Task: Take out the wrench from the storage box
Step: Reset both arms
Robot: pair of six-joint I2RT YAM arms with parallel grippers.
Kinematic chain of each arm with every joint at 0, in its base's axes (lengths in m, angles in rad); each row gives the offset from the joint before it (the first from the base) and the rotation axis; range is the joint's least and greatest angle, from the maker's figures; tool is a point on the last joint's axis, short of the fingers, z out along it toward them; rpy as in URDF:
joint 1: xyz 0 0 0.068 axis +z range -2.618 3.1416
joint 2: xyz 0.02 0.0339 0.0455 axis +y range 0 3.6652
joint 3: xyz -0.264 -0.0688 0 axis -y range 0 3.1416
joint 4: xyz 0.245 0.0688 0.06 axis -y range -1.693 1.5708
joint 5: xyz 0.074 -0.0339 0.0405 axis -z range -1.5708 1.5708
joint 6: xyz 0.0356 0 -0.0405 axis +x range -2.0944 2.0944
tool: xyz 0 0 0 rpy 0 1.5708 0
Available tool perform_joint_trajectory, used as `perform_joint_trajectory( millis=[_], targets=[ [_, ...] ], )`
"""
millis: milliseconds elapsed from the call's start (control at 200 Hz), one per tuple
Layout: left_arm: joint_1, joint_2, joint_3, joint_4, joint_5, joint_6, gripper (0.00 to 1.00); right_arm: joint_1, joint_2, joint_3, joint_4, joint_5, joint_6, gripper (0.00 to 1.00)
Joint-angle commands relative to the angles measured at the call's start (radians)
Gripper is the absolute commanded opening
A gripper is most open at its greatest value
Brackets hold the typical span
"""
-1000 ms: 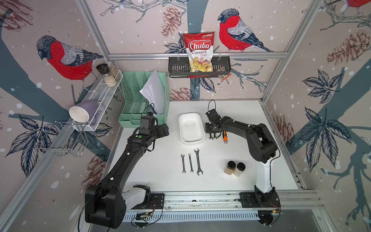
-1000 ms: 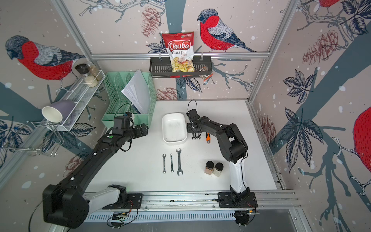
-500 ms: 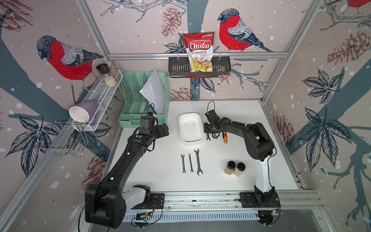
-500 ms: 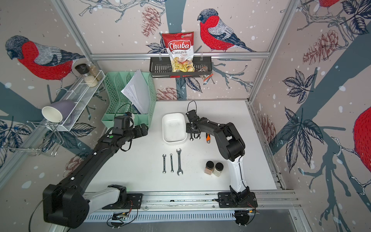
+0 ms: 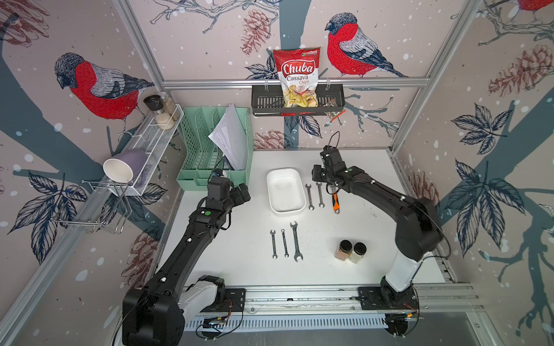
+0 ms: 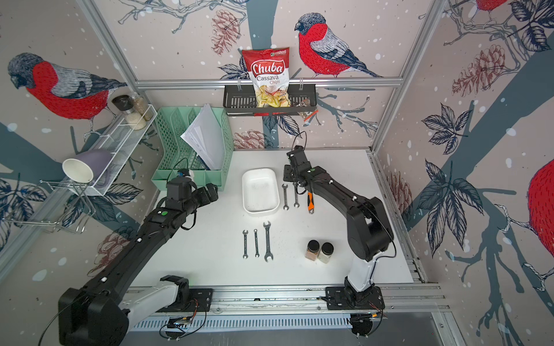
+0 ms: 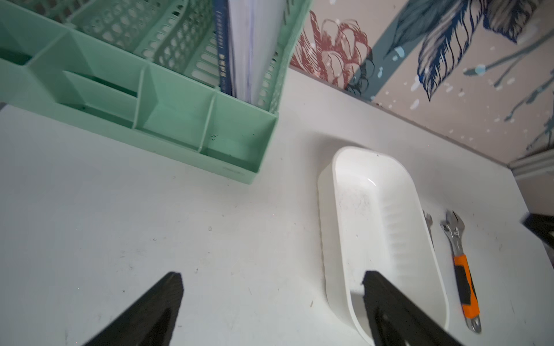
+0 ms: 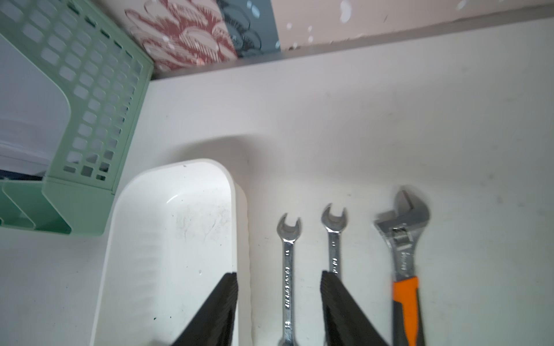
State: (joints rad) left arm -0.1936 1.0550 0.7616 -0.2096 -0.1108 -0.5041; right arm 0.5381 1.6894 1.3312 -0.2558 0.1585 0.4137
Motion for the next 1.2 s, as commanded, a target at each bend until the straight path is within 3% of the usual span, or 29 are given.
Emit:
perform_joint_trajectory(
  millis=[0,40,85,120,190,265,350,515,580,670,780,810,865,940,1035,1120,1155,1196],
  targets=[
    [-0.012,-0.036,-0.07,0.237,-0.271,-0.012,0.97,-0.09,-0.222,-0.205,0.177,0.093,-0.088,0.65],
    [-0.012,-0.029,-0.097,0.288,-0.328,0.039,0.98,-0.15,-0.313,-0.317,0.275,0.065,-0.151,0.78],
    [-0.011,-0.028,-0.148,0.368,-0.369,0.07,0.98,-0.19,-0.408,-0.446,0.375,0.131,-0.211,0.86],
    [-0.008,-0.036,-0.214,0.483,-0.352,0.118,0.98,-0.209,-0.478,-0.552,0.489,0.201,-0.273,0.99],
    [0.009,-0.057,-0.389,0.827,-0.248,0.267,0.98,-0.252,-0.569,-0.801,0.799,0.297,-0.389,1.0],
    [0.027,-0.009,-0.51,1.112,-0.157,0.379,0.98,-0.342,-0.609,-0.95,0.964,0.238,-0.361,1.0],
    [0.068,0.09,-0.499,1.112,-0.08,0.405,0.98,-0.429,-0.589,-1.028,1.013,0.177,-0.291,1.0],
    [0.085,0.291,-0.512,1.244,0.045,0.452,0.98,-0.452,-0.524,-1.237,1.389,0.151,-0.295,1.0],
    [0.09,0.328,-0.423,1.105,0.058,0.444,0.98,-0.464,-0.445,-1.261,1.529,0.155,-0.31,1.0],
    [0.118,0.361,-0.395,1.084,0.095,0.426,0.98,-0.467,-0.367,-1.249,1.575,0.124,-0.343,1.0],
    [0.146,0.355,-0.402,1.087,0.111,0.399,0.98,-0.476,-0.135,-1.246,1.849,0.116,-0.363,0.99],
    [0.148,0.349,-0.412,1.1,0.109,0.394,0.98,-0.47,-0.148,-1.215,1.78,0.11,-0.369,0.99],
    [0.151,0.341,-0.417,1.104,0.112,0.392,0.98,-0.502,-0.2,-1.101,1.44,0.017,-0.352,1.0],
    [0.156,0.326,-0.443,1.133,0.14,0.399,0.98,-0.541,-0.16,-1.138,1.582,-0.05,-0.33,1.0],
    [0.154,0.277,-0.488,1.164,0.174,0.46,0.98,-0.535,-0.189,-1.096,1.45,-0.042,-0.337,1.0],
    [0.15,0.264,-0.546,1.285,0.123,0.567,0.98,-0.526,-0.177,-1.111,1.505,-0.027,-0.347,1.0],
    [0.158,0.295,-0.552,1.344,0.068,0.524,0.99,-0.523,-0.182,-1.105,1.484,-0.02,-0.345,1.0],
    [0.177,0.361,-0.54,1.385,0.114,0.522,0.99,-0.524,-0.188,-1.101,1.465,-0.022,-0.343,1.0]
  ],
)
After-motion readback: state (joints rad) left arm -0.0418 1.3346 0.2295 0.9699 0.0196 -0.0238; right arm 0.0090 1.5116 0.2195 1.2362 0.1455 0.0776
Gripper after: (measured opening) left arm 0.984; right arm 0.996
